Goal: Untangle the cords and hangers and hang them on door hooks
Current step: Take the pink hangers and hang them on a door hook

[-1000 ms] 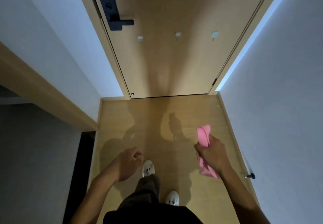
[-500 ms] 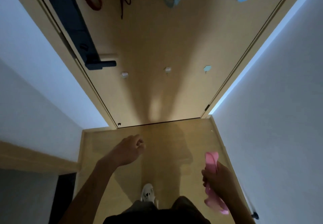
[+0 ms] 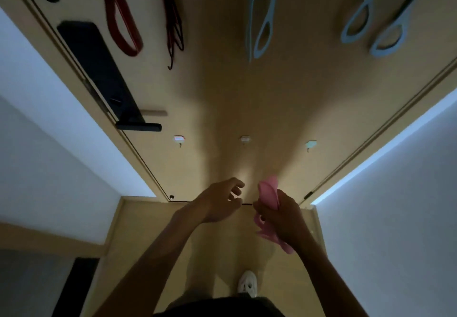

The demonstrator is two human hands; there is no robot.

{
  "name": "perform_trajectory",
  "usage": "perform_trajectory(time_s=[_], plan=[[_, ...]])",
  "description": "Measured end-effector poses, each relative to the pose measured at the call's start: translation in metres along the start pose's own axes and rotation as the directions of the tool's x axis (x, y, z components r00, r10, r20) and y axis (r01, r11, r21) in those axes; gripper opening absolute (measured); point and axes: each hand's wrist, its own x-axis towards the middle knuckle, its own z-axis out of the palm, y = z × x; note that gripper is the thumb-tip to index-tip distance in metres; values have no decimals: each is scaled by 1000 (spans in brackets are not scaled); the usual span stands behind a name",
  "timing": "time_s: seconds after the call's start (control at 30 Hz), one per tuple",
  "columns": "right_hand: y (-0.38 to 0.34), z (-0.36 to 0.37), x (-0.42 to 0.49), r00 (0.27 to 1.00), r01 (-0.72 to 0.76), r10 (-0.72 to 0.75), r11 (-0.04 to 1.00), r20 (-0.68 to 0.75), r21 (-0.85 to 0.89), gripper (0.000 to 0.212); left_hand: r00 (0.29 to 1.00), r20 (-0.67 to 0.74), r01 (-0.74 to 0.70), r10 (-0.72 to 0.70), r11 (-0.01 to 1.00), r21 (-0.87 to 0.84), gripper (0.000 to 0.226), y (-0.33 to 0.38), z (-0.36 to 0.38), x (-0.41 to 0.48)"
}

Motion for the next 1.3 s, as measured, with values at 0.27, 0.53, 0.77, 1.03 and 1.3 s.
perform_trajectory(time_s=[0.27, 0.53, 0.77, 1.03, 1.3], plan=[[-58, 0, 62, 948, 220, -236, 971, 212, 98, 20, 998, -54, -49, 39, 980, -194, 46, 8, -22, 35], [-96, 23, 101, 929, 262, -285, 957, 235, 123, 30, 993, -121, -35, 8, 975, -221, 32, -7, -71, 44], [-119, 48, 125, 912, 295, -301, 953, 279, 67, 20, 995, -88, 30, -49, 979, -200, 32, -37, -108, 50], [-130, 66, 137, 928, 296, -295, 955, 226, 31, 31, 963, -210, 127, -169, 972, -199, 20, -71, -139, 54], [-142, 87, 133, 914, 262, -257, 965, 315, 27, 41, 974, -212, 29, -75, 976, -214, 22, -82, -157, 56]])
